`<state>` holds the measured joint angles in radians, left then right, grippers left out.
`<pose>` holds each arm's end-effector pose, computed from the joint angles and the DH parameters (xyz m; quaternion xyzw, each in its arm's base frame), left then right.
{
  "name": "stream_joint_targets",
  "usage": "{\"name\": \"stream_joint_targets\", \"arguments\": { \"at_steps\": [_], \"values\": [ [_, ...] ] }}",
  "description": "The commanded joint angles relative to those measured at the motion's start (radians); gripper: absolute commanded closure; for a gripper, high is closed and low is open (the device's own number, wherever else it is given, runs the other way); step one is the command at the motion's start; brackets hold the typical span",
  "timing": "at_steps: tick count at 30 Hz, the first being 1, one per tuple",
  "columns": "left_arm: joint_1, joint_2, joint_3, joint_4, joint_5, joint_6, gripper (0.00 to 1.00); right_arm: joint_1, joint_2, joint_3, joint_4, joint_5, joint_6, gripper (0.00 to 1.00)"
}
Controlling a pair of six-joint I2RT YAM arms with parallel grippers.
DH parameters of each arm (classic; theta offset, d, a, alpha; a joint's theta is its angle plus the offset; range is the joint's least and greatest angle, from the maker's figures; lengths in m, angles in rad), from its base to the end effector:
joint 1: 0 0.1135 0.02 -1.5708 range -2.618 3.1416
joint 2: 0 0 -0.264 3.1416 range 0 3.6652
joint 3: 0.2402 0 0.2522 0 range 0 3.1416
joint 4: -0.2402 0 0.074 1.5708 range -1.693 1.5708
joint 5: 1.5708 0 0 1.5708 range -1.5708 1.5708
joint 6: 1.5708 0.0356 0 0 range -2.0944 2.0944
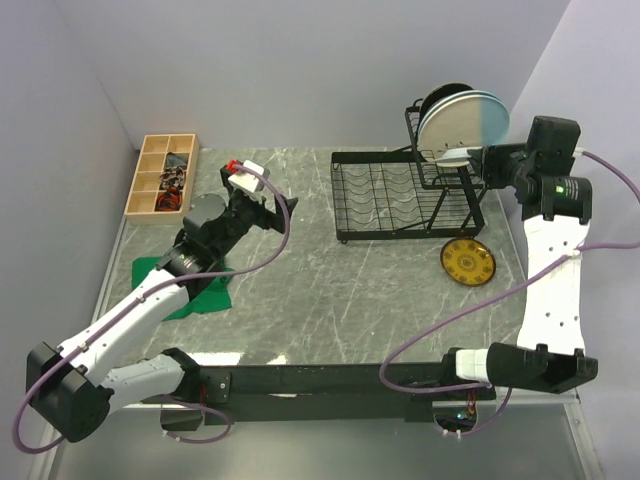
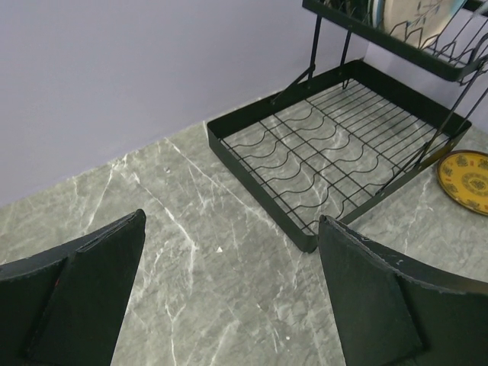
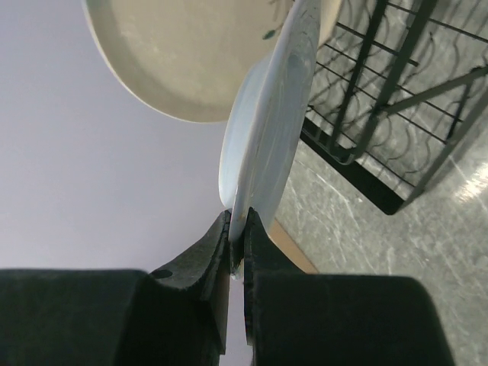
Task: Load the plates into the dish rack
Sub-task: Insert the plate into the dish rack
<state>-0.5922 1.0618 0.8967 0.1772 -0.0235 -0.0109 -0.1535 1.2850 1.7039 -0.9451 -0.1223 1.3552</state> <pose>0.2099 -0.1402 0.3643 0.1934 0.6757 -0.2034 0.6817 0.2373 -0.0323 0.4663 0.5702 0.6513 0.3252 0.3808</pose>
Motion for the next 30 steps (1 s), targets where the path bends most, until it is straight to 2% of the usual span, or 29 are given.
{"name": "stream_joint_targets", "arguments": {
  "at_steps": [1, 12, 30],
  "values": [
    [0.02, 0.026, 0.038, 0.053, 0.014, -0.023, 0.01, -0.008, 0.036, 0.12, 0.086, 0.018, 0.048, 1.0],
    [0.049, 0.107, 0.107, 0.031, 0.045, -0.008, 0.01, -0.008, 0.148, 0.203, 0.036, 0.069, 0.111, 1.0],
    [0.054, 0.125, 0.111, 0.025, 0.027, -0.041, 0.0, -0.008, 0.252, 0.234, 0.031, 0.088, 0.142, 1.0]
  ]
}}
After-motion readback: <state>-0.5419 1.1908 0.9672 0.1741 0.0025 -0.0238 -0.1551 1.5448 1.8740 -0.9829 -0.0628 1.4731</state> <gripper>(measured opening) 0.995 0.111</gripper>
